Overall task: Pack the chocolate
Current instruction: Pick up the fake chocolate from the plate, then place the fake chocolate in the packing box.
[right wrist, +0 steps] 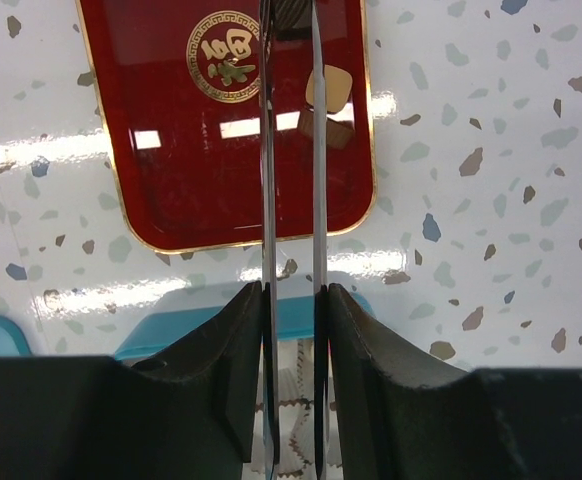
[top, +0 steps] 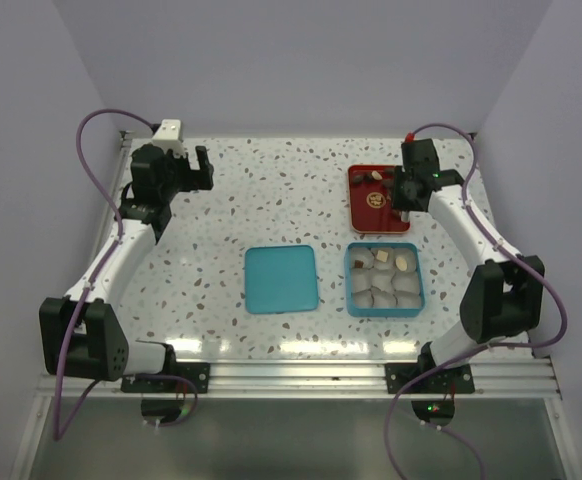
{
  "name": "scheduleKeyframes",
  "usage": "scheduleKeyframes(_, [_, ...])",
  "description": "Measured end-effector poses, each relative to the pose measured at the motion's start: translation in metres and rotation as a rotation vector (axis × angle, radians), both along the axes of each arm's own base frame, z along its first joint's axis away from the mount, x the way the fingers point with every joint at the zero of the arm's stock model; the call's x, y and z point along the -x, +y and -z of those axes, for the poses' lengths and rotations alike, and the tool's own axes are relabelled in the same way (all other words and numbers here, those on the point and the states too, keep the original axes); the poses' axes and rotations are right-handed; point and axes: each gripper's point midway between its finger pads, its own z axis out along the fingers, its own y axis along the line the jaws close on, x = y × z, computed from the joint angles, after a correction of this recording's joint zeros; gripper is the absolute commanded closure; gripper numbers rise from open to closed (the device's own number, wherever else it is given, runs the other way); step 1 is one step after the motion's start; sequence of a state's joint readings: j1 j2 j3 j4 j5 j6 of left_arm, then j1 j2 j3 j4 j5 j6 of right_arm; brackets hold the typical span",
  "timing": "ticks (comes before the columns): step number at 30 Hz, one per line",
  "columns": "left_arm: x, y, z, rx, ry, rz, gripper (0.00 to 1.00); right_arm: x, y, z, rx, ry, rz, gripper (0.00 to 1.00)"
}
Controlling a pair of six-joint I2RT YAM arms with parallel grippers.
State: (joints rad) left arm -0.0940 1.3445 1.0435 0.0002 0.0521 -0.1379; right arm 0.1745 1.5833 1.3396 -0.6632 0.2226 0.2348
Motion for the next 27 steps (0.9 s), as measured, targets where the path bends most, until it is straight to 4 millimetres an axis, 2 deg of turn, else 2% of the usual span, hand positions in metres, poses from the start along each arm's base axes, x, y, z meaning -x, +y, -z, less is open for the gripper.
scheduleKeyframes(5, [0.000, 0.000, 0.000, 0.000, 0.000, 0.000, 0.00, 0.000, 0.000, 0.001, 0.001, 0.002, 0.001, 0.74])
scheduleKeyframes(13, [0.000, 0.000, 0.000, 0.000, 0.000, 0.000, 0.00, 0.004, 0.000, -0.004, -0.005, -0.002, -0.002, 0.74])
scheduleKeyframes(16, [0.000, 0.000, 0.000, 0.000, 0.001, 0.000, 0.00, 0.012, 0.000, -0.017, -0.011, -0.021, -0.006, 0.74])
scheduleKeyframes(22, [0.000, 0.000, 0.001, 0.000, 0.002, 0.000, 0.00, 0.034, 0.002, -0.058, -0.047, -0.103, -0.030, 0.74])
scheduleKeyframes(27, [0.000, 0.000, 0.001, 0.000, 0.003, 0.000, 0.00, 0.058, 0.009, -0.074, -0.086, -0.107, -0.075, 0.75])
